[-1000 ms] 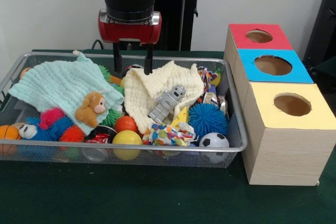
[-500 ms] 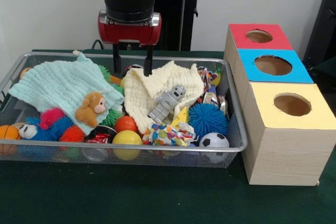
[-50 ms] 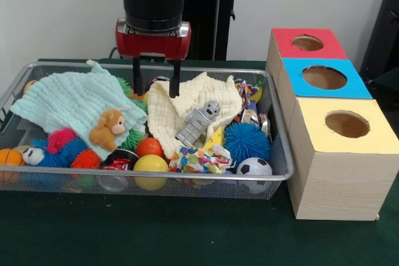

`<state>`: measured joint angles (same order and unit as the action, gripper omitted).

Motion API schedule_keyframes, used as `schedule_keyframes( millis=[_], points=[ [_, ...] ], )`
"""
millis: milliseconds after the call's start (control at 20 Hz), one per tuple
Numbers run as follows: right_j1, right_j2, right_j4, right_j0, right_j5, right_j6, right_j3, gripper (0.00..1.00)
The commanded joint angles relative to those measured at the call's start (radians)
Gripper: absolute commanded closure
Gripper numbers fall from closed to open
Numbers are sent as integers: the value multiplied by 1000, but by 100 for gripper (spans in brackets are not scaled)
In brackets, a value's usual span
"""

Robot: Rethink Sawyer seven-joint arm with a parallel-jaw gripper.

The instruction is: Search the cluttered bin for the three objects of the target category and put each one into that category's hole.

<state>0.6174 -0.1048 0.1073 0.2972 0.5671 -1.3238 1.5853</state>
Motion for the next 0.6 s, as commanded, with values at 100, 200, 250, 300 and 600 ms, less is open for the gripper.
schedule_keyframes(
  millis=[100, 200, 250, 300, 600],
  points=[
    [-58, 93, 44, 9, -73, -214, 85, 0],
    [-58, 93, 43, 7, -89, -215, 92, 0],
    [-59, 93, 45, 5, -94, -217, 96, 0],
    [-61, 91, 47, 3, -97, -221, 98, 0],
    [-68, 82, 33, -1, -106, -208, 104, 0]
  ],
)
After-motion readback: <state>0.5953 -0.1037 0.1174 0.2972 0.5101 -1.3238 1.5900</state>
